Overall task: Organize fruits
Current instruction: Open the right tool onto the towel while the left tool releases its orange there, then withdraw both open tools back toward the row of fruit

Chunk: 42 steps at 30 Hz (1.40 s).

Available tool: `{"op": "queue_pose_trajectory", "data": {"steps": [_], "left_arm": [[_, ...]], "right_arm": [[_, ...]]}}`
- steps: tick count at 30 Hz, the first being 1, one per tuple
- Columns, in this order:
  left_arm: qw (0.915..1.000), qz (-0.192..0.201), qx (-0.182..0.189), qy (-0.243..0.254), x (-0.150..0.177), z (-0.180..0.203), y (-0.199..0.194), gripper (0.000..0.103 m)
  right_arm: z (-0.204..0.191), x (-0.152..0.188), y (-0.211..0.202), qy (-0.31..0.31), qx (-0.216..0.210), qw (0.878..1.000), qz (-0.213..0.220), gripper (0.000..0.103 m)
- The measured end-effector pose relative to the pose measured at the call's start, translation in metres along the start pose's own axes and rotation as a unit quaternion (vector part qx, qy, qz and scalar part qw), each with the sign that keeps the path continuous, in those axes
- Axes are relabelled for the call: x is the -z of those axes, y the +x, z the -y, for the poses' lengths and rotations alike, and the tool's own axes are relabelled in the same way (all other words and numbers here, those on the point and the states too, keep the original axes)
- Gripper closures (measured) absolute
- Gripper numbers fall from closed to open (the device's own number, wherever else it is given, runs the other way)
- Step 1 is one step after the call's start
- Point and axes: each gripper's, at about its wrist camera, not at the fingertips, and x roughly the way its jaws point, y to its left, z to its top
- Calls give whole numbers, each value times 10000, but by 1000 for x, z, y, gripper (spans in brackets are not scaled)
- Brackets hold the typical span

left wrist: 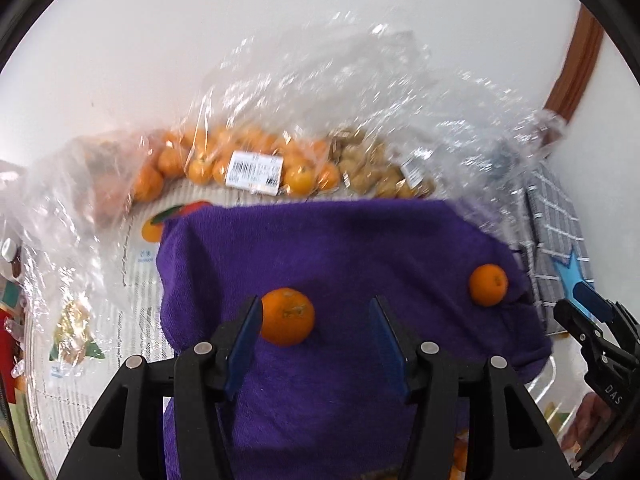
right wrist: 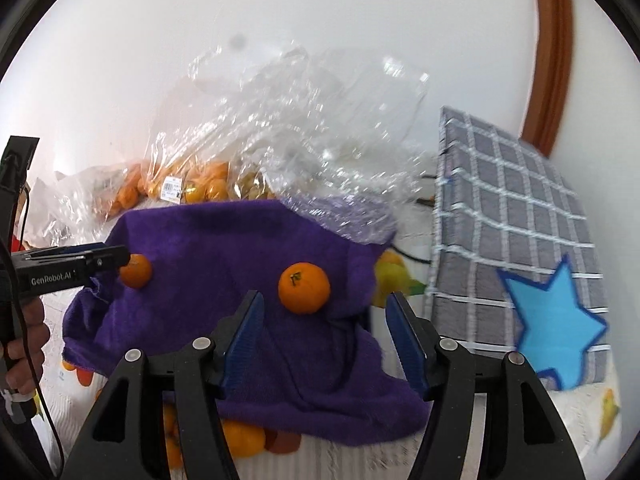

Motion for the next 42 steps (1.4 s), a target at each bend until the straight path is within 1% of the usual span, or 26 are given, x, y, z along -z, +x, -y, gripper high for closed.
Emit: {"op": "queue_pose_trajectory", "data": {"steps": [3,6,9,13,15,18,21,24,26,28,30,32,35,40,42], "left_arm": [[9998,121,14,149,-1,6,-19,50],[9989,392,78,262,-2,12,-45,50],[9980,544,122,298,-2,19,-63,50],[9970,535,467,321,3,36,-78,50],[9961,567,534,402,9,46,-84,50],[9954,677,474,487,24,59,-92,50],[9954,627,450,569,39,67,-96,50],[9955,622,426,575,54,69,-100,50],[9957,608,427,545,63,66,-103,50],[9960,655,407,447,73,61,-107,50],[9963,697,373,333,82,54,-109,50],[9969,652,339,279,91,45,-109,50],[9978,614,167,173,104,29,-105,50],[9987,488,105,-72,121,2,-95,50],[9989,442,89,-94,128,-5,-92,50]], "right_arm": [[1,2,-23,-32,111,9999,115,40],[1,8,-45,-105,194,9996,158,40],[0,18,-64,-141,150,9997,161,40],[-1,37,-87,-167,131,9996,212,40],[0,46,-95,-171,80,9995,253,40],[1,63,-105,-168,17,9996,216,40],[4,83,-109,-187,33,9997,128,40],[12,98,-109,-48,-51,10000,7,40],[17,104,-107,70,-103,9999,-70,41],[19,108,-105,126,-184,9997,-132,45],[17,114,-102,156,-246,9995,-148,45],[12,120,-99,152,-252,9994,-161,45],[5,128,-94,138,-244,9994,-178,45],[0,135,-86,255,-333,9990,-171,45],[-4,138,-83,282,-445,9984,-188,45]]}}
